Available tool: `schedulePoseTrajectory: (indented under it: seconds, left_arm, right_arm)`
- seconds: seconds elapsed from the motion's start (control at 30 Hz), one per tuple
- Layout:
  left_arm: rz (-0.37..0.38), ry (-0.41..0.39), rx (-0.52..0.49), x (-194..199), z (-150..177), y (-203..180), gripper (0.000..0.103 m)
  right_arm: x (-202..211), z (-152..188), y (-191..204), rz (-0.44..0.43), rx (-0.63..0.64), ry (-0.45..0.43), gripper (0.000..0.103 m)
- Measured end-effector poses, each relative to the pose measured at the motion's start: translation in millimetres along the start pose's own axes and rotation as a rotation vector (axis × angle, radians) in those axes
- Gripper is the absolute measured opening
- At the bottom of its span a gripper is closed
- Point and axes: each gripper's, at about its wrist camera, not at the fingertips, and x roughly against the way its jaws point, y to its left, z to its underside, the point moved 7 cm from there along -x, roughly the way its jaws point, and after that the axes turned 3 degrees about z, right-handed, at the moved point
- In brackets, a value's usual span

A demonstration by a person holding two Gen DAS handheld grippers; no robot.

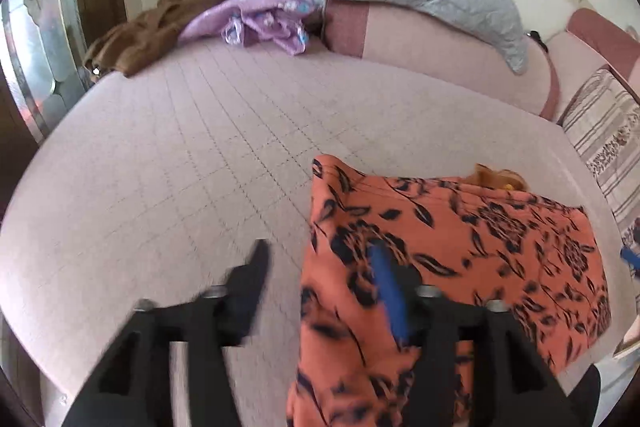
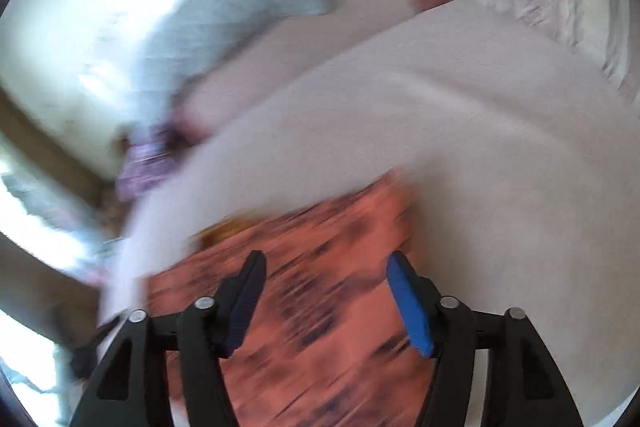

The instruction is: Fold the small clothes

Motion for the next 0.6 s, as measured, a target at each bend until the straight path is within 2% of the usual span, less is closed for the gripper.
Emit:
schedulePoseTrajectory:
  seconds: [0.1, 0.13, 0.17, 0.2, 0.23, 0.27, 0.33, 0.37, 0.4, 0.53, 0.6]
  left_arm:
    - [-0.014, -0.019, -0.025, 23.2, 8.7, -10.8, 0.065]
    - [-0.016, -0.015, -0.031, 30.8, 14.6, -14.8, 0.065]
    - [-0.015, -0.011, -0.033, 31.4, 18.6, -18.7, 0.065]
    - [-0.011, -0.008, -0.034, 30.9, 19.0, -22.7, 0.065]
    - [-0.007, -0.007, -0.038, 36.8, 22.0, -24.4, 0.065]
    - [-0.006, -0.01, -0.042, 43.3, 22.8, -26.8, 0.065]
    - [-0.01, -0.024, -0.047, 48.2, 24.3, -30.3, 0.067]
    - [-0.01, -0.022, -0.05, 50.0, 26.4, -31.4, 0.067]
    - [-0.007, -0.015, -0.054, 51.2, 28.1, -33.7, 0.067]
    - [-0.002, -0.013, -0.068, 55.7, 31.1, -41.7, 0.067]
    - [-0.003, -0.01, -0.077, 56.6, 32.2, -44.6, 0.068]
  right_arm:
    - [5.4, 56.4, 14.6, -0.152, -0.004, 0.072, 0.079]
    - [-3.3, 75.2, 4.2, -0.161, -0.036, 0.118, 0.079]
    - [-12.1, 85.8, -8.6, -0.134, -0.063, 0.144, 0.078]
    - [-22.5, 97.3, -34.6, -0.066, -0.117, 0.165, 0.059]
    - [-22.9, 100.0, -51.2, -0.072, -0.185, 0.15, 0.048]
    - [-14.7, 98.6, -61.5, -0.076, -0.237, 0.124, 0.043]
    - [8.9, 92.1, -65.6, -0.024, -0.243, 0.062, 0.055]
    - [17.3, 90.7, -63.1, 0.001, -0.225, 0.035, 0.072]
    - [27.4, 89.1, -59.6, 0.022, -0.207, 0.011, 0.078]
    - [41.1, 102.5, -45.7, -0.015, -0.213, 0.026, 0.078]
    - [39.2, 122.5, -34.6, -0.041, -0.252, 0.035, 0.078]
